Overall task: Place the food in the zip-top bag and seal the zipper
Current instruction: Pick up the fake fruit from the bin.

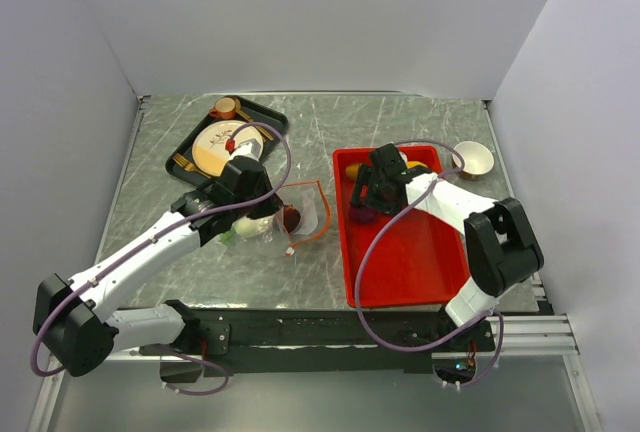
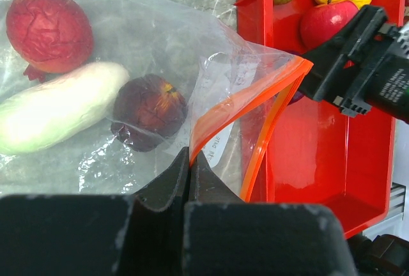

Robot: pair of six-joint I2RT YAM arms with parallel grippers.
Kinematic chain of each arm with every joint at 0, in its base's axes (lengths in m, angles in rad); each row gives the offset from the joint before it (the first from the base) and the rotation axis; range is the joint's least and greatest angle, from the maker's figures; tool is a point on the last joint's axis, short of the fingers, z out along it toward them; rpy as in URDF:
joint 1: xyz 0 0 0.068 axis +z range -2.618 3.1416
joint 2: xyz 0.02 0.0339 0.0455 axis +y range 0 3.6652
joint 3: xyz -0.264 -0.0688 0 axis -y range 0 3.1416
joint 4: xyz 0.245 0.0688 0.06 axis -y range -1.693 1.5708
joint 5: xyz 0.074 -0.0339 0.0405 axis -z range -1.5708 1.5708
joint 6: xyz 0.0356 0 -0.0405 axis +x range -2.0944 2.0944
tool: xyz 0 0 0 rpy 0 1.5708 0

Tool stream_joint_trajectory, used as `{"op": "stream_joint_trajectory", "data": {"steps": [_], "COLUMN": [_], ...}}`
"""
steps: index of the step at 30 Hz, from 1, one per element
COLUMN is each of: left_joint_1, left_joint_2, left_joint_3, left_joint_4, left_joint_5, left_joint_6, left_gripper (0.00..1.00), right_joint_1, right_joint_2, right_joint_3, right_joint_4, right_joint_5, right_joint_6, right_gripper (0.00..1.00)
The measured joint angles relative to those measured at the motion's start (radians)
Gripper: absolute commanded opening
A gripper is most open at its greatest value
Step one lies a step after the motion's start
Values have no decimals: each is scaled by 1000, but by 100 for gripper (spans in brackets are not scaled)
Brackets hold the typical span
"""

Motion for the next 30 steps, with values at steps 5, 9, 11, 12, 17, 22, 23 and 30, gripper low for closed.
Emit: {"op": "stream_joint_trajectory", "data": {"steps": [5,9,11,12,17,22,23,30], "left_joint_1": [0,0,0,0,0,0,0,0], "left_joint_2": [1,10,18,22,30,30,30,56], "left_joint_3": [0,1,1,1,1,2,2,10], "left_joint_4": [0,0,1,0,5,8,8,12], "left_joint_5": [2,10,14,17,26,29,29,29], "left_joint_6": [0,0,0,0,2,2,3,4], "left_gripper": [1,1,1,1,1,1,1,1], "right_joint_1": [0,0,0,0,0,0,0,57], "right_joint_2": [14,15,15,14,-31,-162,-184,-284], "right_joint_3": [0,0,0,0,-1,-1,-1,14], "right_joint_4": [8,15,18,19,3,-2,6,72], "right_joint_5": [-8,-8,-10,-11,-16,-41,-60,-143], "right_joint_6": [-1,-8,-6,-5,-2,5,5,11], "right_gripper": [71,43,40,39,39,33,33,33]}}
